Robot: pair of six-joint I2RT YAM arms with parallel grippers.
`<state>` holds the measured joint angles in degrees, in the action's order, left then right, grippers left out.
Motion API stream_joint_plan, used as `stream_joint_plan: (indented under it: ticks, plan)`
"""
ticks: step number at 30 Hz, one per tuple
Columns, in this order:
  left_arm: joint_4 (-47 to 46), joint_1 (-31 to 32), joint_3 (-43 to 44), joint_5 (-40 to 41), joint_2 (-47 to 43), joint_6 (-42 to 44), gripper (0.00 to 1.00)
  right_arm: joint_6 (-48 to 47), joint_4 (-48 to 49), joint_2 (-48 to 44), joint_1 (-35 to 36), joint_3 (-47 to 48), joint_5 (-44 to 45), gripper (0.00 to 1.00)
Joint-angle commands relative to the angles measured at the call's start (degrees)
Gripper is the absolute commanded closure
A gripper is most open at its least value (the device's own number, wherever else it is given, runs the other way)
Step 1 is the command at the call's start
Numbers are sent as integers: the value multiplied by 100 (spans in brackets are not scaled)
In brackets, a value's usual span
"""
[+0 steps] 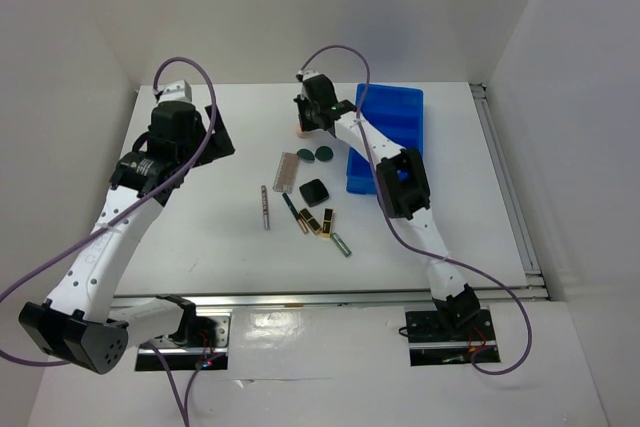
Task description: Organize the makeup
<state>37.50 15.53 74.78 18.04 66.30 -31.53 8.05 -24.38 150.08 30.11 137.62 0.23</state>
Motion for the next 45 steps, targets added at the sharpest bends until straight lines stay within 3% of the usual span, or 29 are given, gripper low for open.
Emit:
stream_joint_plan:
  ticks: [1, 11, 19, 29, 40, 42, 43, 45]
  plan:
    - [-120, -6, 10, -117, -4, -2, 0, 3, 425, -883, 21, -183, -67, 100]
    - [-120, -6, 10, -170, 49, -2, 0, 3, 320, -1603, 21, -385, 161, 100]
    - [-172, -6, 71, -372, 417, -230, 0, 353, 320, -2254, -952, -754, 162, 100]
    - [73, 99, 256, -530, 1148, -319, 2, 777, -233, -2062, -2104, -1001, 214, 100]
    - [240, 152, 502, -881, 1543, -213, 1, 935, -348, -1657, -2404, -1168, 21, 99]
    - [293, 205, 563, -881, 1544, -213, 1, 935, -427, -1587, -2404, -1097, 21, 80]
    - [293, 205, 564, -881, 1544, -213, 1, 935, -427, -1587, -2404, -1097, -31, 53]
    - [293, 205, 564, -934, 1544, -213, 1, 935, -340, -1762, -2404, -1202, -32, 37]
